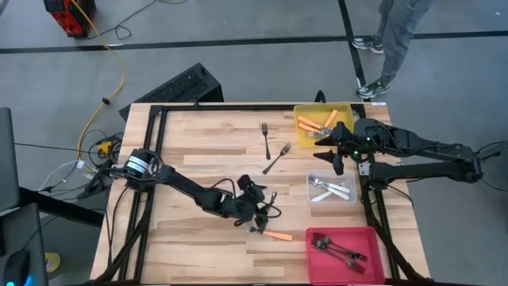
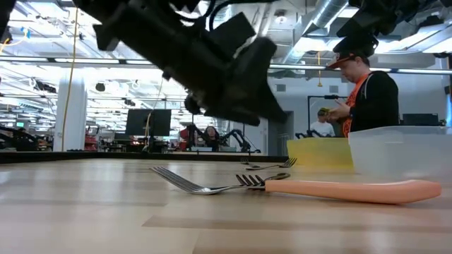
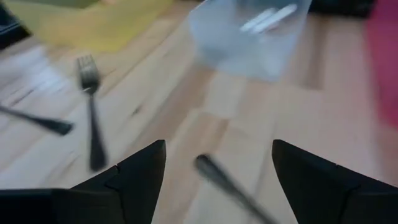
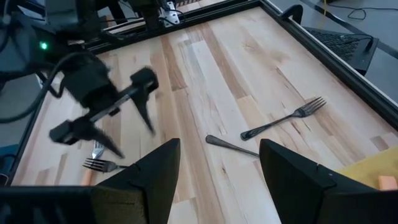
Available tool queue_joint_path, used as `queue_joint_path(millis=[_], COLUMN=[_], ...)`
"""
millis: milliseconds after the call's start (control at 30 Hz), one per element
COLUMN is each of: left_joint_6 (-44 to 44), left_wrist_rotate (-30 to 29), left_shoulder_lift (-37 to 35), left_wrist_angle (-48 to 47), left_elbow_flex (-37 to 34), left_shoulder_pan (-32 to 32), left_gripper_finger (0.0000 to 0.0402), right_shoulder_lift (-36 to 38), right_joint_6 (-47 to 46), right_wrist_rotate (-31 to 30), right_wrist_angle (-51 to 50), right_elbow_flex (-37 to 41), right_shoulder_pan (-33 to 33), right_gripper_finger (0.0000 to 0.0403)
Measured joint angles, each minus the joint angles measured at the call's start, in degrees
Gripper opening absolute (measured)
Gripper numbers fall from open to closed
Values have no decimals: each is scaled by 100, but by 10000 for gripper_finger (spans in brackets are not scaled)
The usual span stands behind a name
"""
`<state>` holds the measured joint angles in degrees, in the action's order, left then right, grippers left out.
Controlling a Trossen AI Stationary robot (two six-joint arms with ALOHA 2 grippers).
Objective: Sort silverware by color (type)
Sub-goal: Put the black fork into the red bin
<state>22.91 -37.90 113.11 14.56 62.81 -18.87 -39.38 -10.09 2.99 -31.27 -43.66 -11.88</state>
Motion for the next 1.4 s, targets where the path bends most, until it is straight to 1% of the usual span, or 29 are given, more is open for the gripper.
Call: queue_joint_path(millis=[67,200,233,467,533,633,700,800,900,1000,1100,1267,1400], left_joint_6=[-97,-244,-255,-225,-146,-123,62,142,132,82,117,402,382], left_wrist_rotate=[15,601,659,749,719,568,551,464,208,-206,-628,-633,-720], left_shoulder_lift=[150,545,639,764,764,764,752,749,695,510,233,-175,-475], left_wrist_angle=[125,675,762,780,588,41,-205,-294,-448,-1018,-1863,-2722,-2684], left_elbow_flex=[2,11,17,22,22,21,41,41,40,26,13,13,13], left_shoulder_pan=[2,-13,-9,92,121,161,186,194,194,232,348,549,477], left_gripper_finger=[275,275,275,275,275,275,275,274,275,275,275,275,275], right_shoulder_lift=[2,0,0,0,2,2,0,2,1,0,1,0,1], right_joint_6=[0,0,0,-2,-3,-2,-3,-4,-6,-6,-5,-4,-4], right_wrist_rotate=[2,2,2,4,2,2,3,2,2,2,2,2,2], right_wrist_angle=[1,15,15,15,15,15,13,12,4,-3,-7,-7,-7], right_elbow_flex=[0,0,0,-2,-2,-2,-2,-2,-2,-2,-2,-2,-2], right_shoulder_pan=[1,17,21,24,23,24,24,24,24,24,24,24,24], right_gripper_finger=[244,244,244,244,244,244,244,244,244,244,244,244,244])
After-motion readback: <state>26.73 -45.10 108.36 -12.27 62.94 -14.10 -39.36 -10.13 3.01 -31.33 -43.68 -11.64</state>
